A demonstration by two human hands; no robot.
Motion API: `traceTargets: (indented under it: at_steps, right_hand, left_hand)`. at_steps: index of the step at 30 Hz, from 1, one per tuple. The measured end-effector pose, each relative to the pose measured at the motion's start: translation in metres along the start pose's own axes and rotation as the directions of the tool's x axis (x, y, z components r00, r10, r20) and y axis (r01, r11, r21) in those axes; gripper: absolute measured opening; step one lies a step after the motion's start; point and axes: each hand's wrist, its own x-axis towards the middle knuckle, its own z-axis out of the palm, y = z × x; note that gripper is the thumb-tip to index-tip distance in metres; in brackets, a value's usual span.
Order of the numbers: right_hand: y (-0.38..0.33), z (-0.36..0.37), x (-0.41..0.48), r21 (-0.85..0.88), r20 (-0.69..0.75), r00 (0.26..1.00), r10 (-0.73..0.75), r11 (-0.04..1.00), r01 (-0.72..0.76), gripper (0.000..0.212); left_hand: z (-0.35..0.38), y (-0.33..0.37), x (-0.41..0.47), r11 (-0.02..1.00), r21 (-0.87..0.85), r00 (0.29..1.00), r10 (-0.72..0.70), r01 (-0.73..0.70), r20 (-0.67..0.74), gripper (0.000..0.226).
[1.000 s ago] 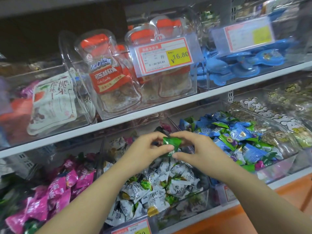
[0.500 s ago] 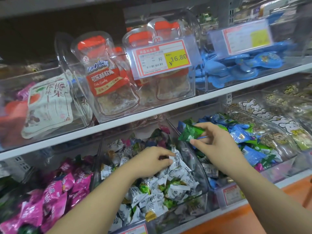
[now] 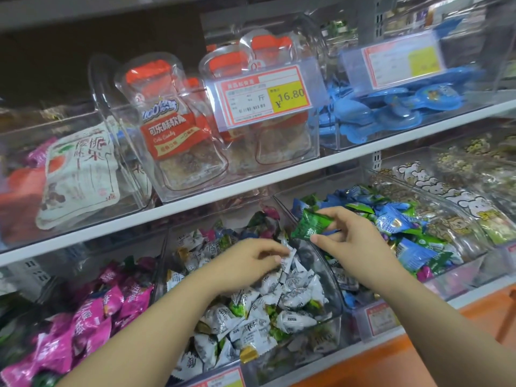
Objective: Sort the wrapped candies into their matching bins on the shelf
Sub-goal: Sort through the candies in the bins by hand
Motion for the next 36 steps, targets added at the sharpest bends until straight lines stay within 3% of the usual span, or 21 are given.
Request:
traceTargets:
  at_steps: [4, 12, 17, 21, 23, 26, 31, 36]
  right_hand:
    - [0.001, 0.000, 0.002, 0.021, 0.003, 1.000, 0.007, 1.000, -0.007, 0.034]
    - [0.001, -0.001, 0.004, 0.007, 0.016, 1.000, 0.008, 1.000, -0.008, 0.032]
    - [0.002, -0.002, 0.005, 0.049, 0.006, 1.000, 0.011, 0.999, -0.011, 0.030]
    - [0.002, -0.005, 0.006, 0.105, -0.043, 0.999, 0.011, 0.994, -0.007, 0.028]
    - [0.000, -0.006, 0.006, 0.120, -0.051, 0.999, -0.005, 0.993, 0.011, 0.026]
    - [-0.010, -0.010, 0.003, 0.090, -0.004, 0.998, -0.060, 0.994, 0.060, 0.024]
    - [-0.027, -0.012, -0.007, -0.087, 0.247, 0.963, -0.109, 0.987, 0.134, 0.021]
    - [-0.026, -0.007, -0.012, -0.091, 0.248, 0.959, -0.138, 0.982, 0.164, 0.016]
  left_hand:
    - [-0.006, -0.014, 0.023, 0.989, 0.097, 0.974, -0.087, 0.109, -0.211, 0.030]
    - [0.001, -0.012, 0.062, 0.928, 0.345, 0.974, -0.067, 0.141, -0.218, 0.022]
    - [0.003, -0.013, 0.064, 0.928, 0.344, 0.957, -0.039, 0.142, -0.289, 0.010]
    - [-0.006, -0.013, 0.051, 0.990, 0.000, 0.845, -0.120, 0.141, -0.521, 0.004]
    - [-0.011, -0.012, 0.041, 0.978, -0.178, 0.812, -0.194, 0.112, -0.551, 0.006]
    - [-0.012, -0.007, 0.027, 0.962, -0.266, 0.831, -0.195, 0.059, -0.520, 0.007]
    - [-0.009, 0.009, 0.012, 0.968, -0.252, 0.885, -0.125, 0.009, -0.448, 0.008]
    - [-0.008, 0.015, 0.010, 0.923, -0.385, 0.906, -0.159, -0.005, -0.392, 0.009]
